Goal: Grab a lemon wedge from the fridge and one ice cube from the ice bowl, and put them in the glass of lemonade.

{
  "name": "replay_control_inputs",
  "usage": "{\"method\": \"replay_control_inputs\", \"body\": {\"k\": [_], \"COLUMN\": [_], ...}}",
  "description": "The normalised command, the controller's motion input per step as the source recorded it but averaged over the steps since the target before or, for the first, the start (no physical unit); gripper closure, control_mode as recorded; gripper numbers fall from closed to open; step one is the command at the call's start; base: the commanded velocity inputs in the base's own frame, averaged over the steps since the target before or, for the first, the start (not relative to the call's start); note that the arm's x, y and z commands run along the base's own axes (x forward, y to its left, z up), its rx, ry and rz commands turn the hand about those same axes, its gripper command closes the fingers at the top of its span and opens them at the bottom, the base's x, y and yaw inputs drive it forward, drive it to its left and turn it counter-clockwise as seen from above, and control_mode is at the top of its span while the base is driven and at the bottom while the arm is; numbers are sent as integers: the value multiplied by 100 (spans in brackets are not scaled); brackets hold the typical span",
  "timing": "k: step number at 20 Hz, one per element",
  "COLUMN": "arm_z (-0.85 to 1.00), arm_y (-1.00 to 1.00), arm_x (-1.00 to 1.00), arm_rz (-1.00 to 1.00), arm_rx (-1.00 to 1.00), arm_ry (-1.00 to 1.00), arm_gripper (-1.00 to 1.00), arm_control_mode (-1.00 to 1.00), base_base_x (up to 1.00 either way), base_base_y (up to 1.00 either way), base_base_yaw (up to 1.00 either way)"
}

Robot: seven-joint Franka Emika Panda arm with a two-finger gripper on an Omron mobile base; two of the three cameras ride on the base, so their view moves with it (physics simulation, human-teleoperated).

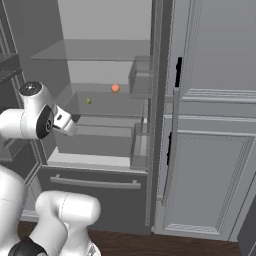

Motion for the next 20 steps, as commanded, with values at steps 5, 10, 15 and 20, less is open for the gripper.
{"method": "replay_control_inputs", "body": {"k": [5, 10, 15, 20], "arm_z": [0, -9, -19, -4], "arm_y": [-31, 0, -7, 0], "arm_x": [-13, 9, 9, 9], "arm_rz": [-13, 0, 0, 0], "arm_rx": [0, 0, 0, 0], "arm_ry": [0, -2, 0, 0], "arm_gripper": [-100, -100, -100, -100], "arm_control_mode": [-100, -100, -100, 100], "base_base_x": [0, 0, 0, 53], "base_base_y": [0, 0, 0, 0], "base_base_yaw": [0, 0, 0, 0]}}
